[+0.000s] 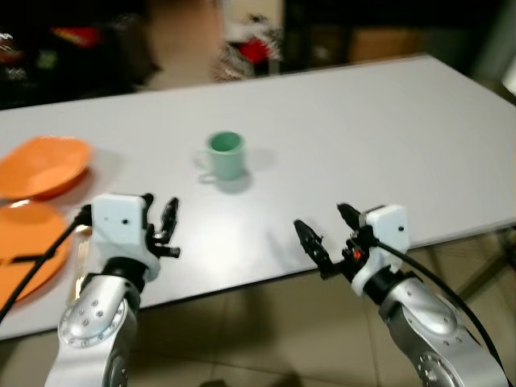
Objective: Setting the table
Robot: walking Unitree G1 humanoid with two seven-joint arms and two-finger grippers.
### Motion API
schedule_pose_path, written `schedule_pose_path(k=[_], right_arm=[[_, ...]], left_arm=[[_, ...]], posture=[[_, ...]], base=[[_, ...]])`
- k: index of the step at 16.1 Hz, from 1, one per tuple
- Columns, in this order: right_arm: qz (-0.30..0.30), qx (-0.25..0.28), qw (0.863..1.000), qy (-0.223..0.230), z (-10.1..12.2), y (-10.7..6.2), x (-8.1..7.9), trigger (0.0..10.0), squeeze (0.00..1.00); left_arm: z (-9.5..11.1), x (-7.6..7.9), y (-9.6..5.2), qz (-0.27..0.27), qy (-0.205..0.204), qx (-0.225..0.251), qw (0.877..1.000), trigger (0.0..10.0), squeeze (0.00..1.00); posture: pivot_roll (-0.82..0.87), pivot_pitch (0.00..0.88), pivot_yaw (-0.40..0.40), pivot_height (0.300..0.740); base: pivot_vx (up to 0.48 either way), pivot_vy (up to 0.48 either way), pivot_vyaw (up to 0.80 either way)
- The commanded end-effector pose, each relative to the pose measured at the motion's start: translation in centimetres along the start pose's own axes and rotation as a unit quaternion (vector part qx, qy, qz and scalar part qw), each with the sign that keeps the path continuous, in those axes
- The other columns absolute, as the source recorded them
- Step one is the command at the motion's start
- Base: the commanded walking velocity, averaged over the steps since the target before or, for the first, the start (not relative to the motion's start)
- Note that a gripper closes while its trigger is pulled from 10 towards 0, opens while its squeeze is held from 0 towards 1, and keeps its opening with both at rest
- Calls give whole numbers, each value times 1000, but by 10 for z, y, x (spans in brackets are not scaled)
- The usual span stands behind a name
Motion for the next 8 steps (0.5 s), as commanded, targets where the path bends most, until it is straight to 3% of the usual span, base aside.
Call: schedule_pose_path(k=[1,2,6,8], right_arm=[[-5,6,1000,2,4,0,3,10000,0],[-2,7,1000,0,6,1,4,10000,0],[9,-5,1000,0,2,1,5,10000,0],[14,-9,1000,8,-1,1,-1,10000,0]], left_arm=[[0,2,1,-1,-10,-3,1000,10000,0],[0,4,3,-1,-22,-6,1000,10000,0],[-6,7,-5,-18,40,-24,999,10000,0],[-8,9,-3,-36,43,-28,998,10000,0]], posture=[[-64,21,80,740],[-62,21,72,740],[-40,39,53,740],[-54,35,65,740]], base=[[0,0,800],[0,0,800],[0,0,800],[0,0,800]])
Point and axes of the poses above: a point about 5 cm out from each wrist's last joint towards the gripper, its own y axis pointing out of the wrist towards the gripper, its own z axis along the axis of the wrist's last joint, x = y × z, the point moved 2 cm from there along y, pointing out of the wrist towards the gripper, and after that the axes turned 10 degrees about -y, right-handed, at the moved point
